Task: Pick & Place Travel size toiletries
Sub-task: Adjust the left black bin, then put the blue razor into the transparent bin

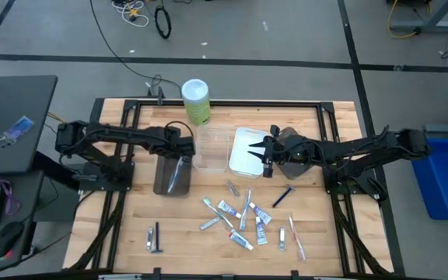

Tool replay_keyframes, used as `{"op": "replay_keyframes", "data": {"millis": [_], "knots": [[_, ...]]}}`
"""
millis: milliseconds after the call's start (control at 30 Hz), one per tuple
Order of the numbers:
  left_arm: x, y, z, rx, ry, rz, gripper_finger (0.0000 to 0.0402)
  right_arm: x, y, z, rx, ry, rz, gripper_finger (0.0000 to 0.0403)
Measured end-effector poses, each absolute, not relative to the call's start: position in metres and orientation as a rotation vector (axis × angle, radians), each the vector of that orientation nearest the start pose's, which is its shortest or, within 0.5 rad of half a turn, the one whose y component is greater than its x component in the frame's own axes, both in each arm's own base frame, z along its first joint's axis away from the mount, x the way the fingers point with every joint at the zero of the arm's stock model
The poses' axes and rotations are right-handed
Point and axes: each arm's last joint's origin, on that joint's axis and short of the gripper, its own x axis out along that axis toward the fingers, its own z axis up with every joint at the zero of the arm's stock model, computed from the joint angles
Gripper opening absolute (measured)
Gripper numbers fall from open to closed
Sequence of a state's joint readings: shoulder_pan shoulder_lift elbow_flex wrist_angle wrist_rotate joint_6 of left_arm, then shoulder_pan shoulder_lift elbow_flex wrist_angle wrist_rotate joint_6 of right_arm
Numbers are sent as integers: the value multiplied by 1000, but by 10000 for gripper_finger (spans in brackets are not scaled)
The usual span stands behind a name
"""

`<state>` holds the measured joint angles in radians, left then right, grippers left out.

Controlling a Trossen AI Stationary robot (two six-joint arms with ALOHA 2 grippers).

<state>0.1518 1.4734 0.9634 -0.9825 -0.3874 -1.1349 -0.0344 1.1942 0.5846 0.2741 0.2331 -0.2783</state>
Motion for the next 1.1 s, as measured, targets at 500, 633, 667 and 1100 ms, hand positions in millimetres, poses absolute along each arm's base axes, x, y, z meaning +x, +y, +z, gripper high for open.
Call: {"op": "replay_keyframes", "data": {"millis": [500,633,667,1100], "knots": [[232,69,210,-512,1160,1197,98,248,-15,226,-307,370,-216,124],[233,62,227,-443,1137,1177,98,248,-15,226,-307,370,-217,127],[233,59,236,-410,1127,1154,98,248,-15,226,-307,370,-217,128],[222,-33,276,-672,1054,798,101,248,-15,224,-272,389,-220,116]]}}
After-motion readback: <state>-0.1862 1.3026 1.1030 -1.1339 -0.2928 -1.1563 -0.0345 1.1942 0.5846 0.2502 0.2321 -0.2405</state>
